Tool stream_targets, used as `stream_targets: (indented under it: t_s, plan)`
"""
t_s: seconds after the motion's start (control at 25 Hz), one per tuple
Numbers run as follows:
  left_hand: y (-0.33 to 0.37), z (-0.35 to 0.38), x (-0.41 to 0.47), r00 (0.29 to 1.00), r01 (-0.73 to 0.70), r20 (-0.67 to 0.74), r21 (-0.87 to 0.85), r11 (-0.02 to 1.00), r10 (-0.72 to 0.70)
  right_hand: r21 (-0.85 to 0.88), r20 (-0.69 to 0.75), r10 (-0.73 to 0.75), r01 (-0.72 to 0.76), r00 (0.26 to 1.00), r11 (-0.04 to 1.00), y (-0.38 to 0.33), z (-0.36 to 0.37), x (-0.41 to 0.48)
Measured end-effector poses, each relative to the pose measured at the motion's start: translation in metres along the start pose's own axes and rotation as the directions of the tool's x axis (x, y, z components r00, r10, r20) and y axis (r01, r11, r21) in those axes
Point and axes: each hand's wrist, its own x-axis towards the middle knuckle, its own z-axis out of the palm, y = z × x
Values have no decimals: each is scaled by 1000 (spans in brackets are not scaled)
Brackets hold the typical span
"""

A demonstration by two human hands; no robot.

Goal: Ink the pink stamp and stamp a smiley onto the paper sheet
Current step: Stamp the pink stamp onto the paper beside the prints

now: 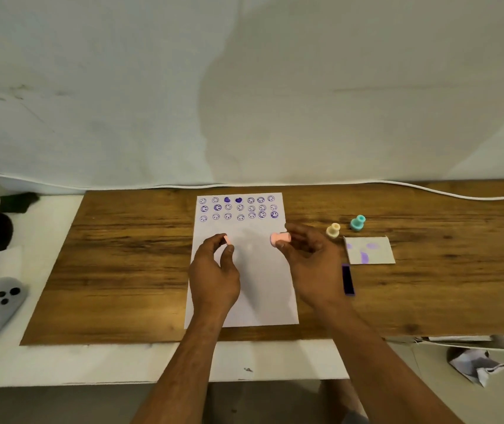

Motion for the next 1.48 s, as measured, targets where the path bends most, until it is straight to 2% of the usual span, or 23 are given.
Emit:
stream_targets:
  t_s: [0.08,0.16,0.36,0.48,0.68,0.96,1.48]
  plan:
    - [-11,-14,5,1000,-12,30,140,990,7,58,6,2,-2,1000,998,-3,26,12]
    - [-19,-21,5,997,3,80,175,985,-17,35,34,-35,34,999,999,-5,54,25]
    - [-25,-24,7,984,178,35,-143,974,-174,-53,128,-62,69,990,996,8,113,47]
    - [-30,-25,11,979,201,13,-229,952,-203,-173,139,-65,89,988,981,20,134,49]
    - [-33,-25,14,974,224,20,-259,940,-227,-310,130,-142,177,981,934,24,145,49]
    - [-29,-24,11,968,246,15,-262,933,-251,-405,137,-143,187,980,895,19,144,49]
    - [-31,-22,13,968,244,6,-286,927,-252,-471,186,-201,267,962,841,22,144,51]
